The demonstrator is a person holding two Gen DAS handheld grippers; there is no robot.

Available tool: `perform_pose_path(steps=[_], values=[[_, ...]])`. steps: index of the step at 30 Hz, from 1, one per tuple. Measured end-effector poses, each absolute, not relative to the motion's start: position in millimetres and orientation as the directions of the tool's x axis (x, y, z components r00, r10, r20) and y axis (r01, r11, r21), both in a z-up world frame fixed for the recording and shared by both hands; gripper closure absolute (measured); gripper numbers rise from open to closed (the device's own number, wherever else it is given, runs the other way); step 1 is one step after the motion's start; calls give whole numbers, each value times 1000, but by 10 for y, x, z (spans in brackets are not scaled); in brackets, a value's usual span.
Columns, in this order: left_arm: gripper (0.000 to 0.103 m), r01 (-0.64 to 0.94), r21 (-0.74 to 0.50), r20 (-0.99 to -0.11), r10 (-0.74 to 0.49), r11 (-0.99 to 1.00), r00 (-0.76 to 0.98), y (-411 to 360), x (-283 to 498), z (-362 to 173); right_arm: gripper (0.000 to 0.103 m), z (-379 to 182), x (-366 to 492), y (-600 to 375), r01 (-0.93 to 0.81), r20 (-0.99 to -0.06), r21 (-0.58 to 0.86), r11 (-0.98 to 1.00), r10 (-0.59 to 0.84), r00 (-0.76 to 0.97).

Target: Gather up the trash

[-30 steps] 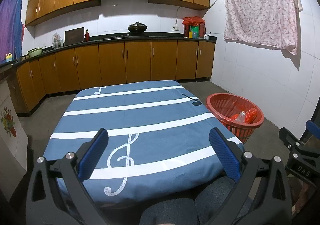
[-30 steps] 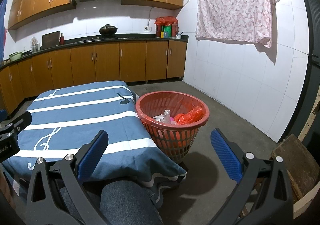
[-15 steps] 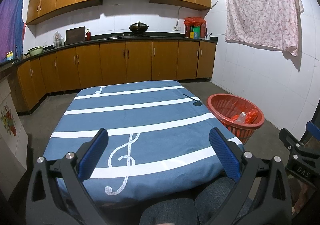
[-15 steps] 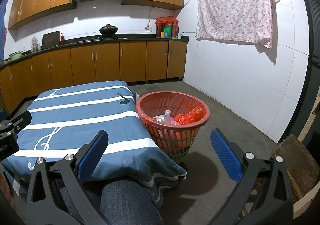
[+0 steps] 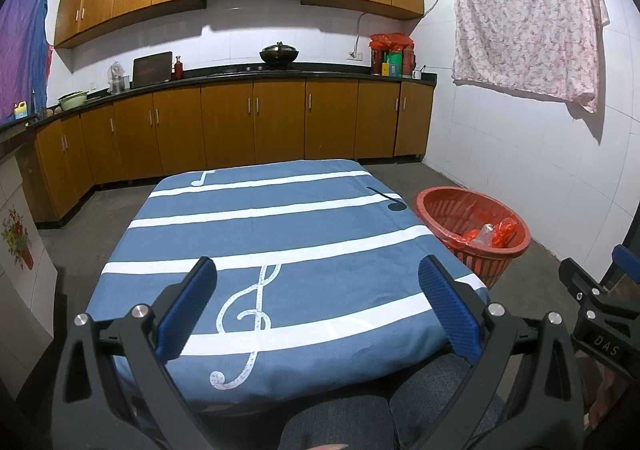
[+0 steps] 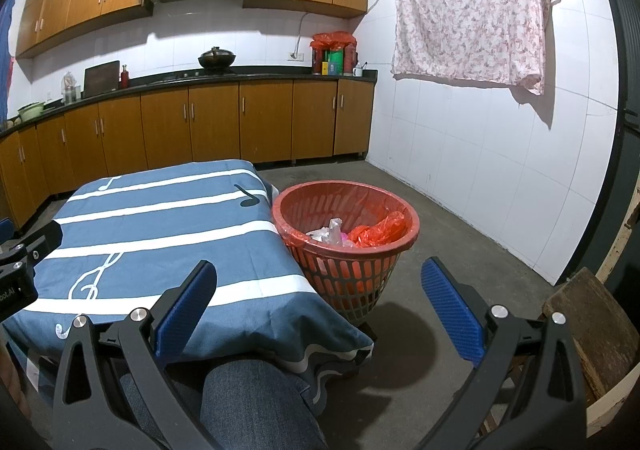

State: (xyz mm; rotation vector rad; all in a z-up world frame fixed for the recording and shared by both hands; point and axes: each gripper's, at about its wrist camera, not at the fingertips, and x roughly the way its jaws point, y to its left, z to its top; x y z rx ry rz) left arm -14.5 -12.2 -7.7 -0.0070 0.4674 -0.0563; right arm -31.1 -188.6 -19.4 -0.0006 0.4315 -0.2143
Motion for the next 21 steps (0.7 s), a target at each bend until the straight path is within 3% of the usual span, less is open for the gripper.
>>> perform_pose_path(steps=[21], values=[[4, 42, -22, -456, -48, 999, 889, -87, -165, -123, 2, -182, -312, -1889, 206, -416, -46, 978, -206, 886]])
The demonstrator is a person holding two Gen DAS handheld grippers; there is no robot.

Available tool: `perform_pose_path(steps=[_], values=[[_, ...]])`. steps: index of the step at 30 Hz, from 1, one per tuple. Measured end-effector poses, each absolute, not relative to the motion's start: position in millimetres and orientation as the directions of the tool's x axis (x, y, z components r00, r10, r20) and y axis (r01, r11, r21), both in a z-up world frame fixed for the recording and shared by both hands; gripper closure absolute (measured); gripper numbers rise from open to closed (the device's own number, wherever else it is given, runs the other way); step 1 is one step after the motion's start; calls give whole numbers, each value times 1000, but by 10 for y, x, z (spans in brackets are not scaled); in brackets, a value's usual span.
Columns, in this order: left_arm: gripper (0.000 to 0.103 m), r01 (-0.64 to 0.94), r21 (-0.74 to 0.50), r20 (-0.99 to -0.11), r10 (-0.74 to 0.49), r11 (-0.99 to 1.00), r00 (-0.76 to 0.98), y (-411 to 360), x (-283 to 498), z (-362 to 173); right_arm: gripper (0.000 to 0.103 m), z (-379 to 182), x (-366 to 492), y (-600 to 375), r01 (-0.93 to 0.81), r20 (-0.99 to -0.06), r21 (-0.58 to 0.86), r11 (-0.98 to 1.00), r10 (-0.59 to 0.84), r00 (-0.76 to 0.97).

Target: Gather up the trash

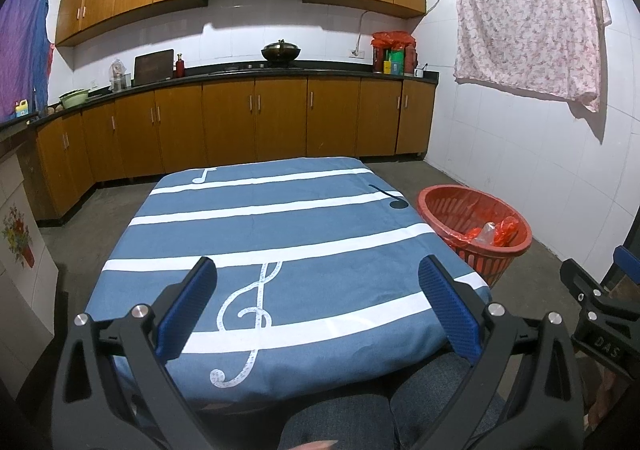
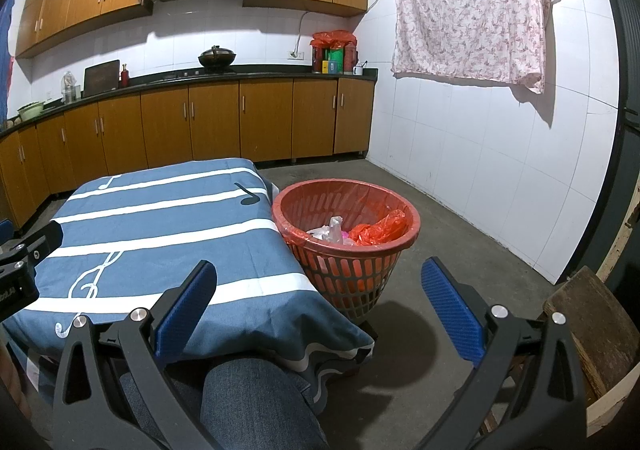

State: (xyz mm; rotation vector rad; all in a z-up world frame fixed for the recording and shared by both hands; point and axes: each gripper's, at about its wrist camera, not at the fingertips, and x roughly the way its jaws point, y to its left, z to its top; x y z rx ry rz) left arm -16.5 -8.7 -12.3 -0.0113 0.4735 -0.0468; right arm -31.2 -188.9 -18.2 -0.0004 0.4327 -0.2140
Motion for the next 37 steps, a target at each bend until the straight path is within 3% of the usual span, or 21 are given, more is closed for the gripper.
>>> perform_pose_path(steps=[37], values=[[4, 32, -21, -473, -38, 999, 880, -99, -166, -162, 2, -164, -315, -1907, 204, -418, -46, 978, -205, 885]])
